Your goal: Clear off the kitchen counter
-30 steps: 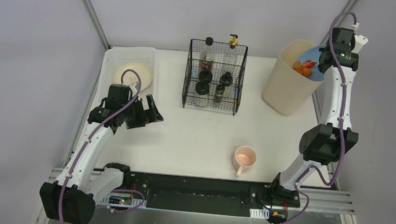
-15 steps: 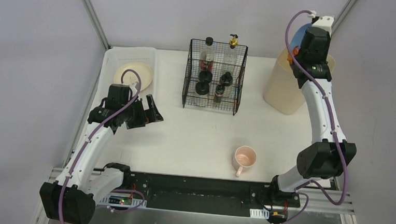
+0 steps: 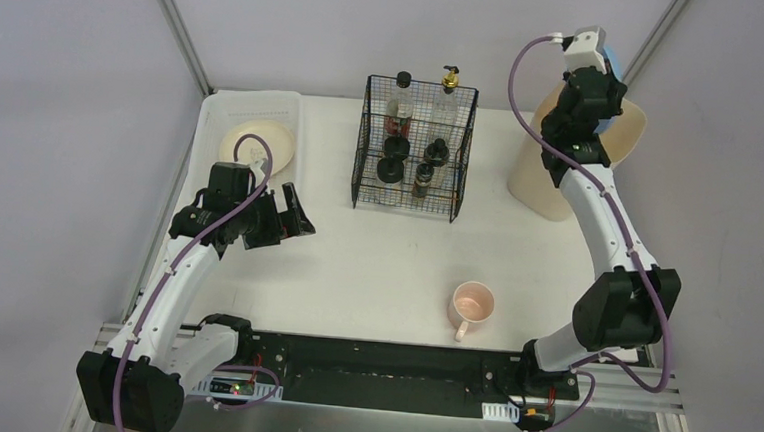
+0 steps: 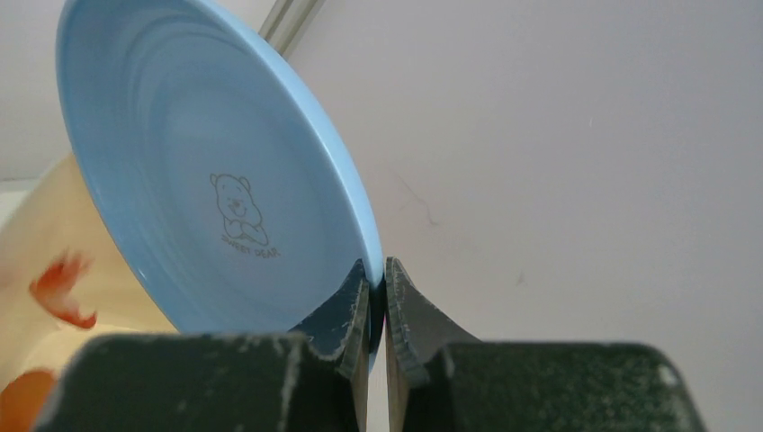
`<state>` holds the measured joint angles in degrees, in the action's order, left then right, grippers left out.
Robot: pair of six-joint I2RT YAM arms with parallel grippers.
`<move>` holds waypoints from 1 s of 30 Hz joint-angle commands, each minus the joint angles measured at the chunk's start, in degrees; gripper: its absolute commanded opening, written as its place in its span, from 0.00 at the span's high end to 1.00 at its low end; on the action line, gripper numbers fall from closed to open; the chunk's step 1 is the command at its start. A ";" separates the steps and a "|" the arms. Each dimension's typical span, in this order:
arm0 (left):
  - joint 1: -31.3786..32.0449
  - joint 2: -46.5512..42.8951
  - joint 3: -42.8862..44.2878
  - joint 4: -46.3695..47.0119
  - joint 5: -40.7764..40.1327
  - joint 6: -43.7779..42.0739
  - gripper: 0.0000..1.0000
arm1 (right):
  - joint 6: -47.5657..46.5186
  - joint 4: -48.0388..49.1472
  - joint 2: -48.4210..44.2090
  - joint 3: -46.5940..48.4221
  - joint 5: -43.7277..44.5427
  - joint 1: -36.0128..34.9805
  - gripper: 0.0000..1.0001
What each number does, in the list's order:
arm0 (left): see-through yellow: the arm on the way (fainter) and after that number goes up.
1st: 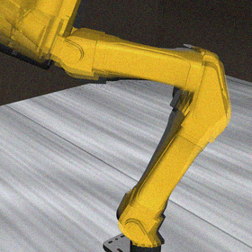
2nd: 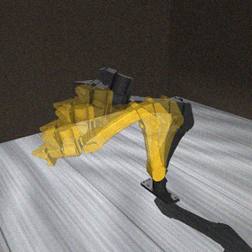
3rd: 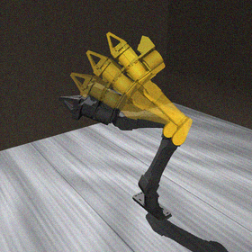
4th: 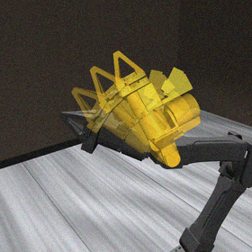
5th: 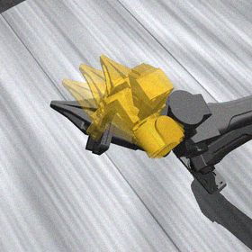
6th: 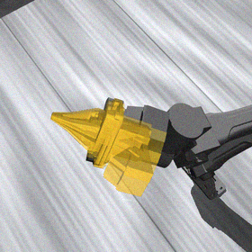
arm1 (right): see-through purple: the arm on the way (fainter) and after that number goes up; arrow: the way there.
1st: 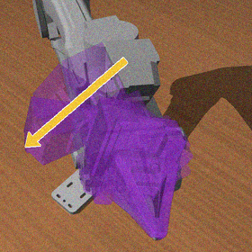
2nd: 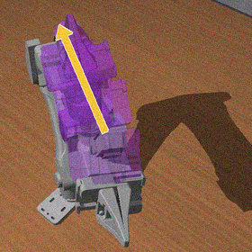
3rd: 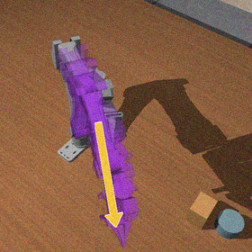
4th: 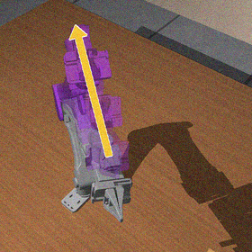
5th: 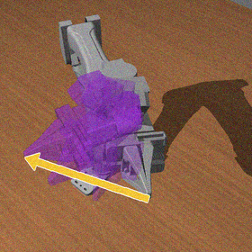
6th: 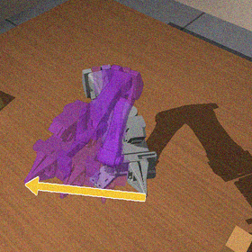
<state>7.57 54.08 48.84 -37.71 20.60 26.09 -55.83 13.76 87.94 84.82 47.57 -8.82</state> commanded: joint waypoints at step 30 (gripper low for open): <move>0.78 1.53 -0.34 0.98 3.45 -2.96 0.00 | -8.68 18.70 -13.03 4.41 7.96 -23.92 1.00</move>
<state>7.92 56.03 48.75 -37.58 22.83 24.86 -68.03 31.79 78.83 86.85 51.70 -27.75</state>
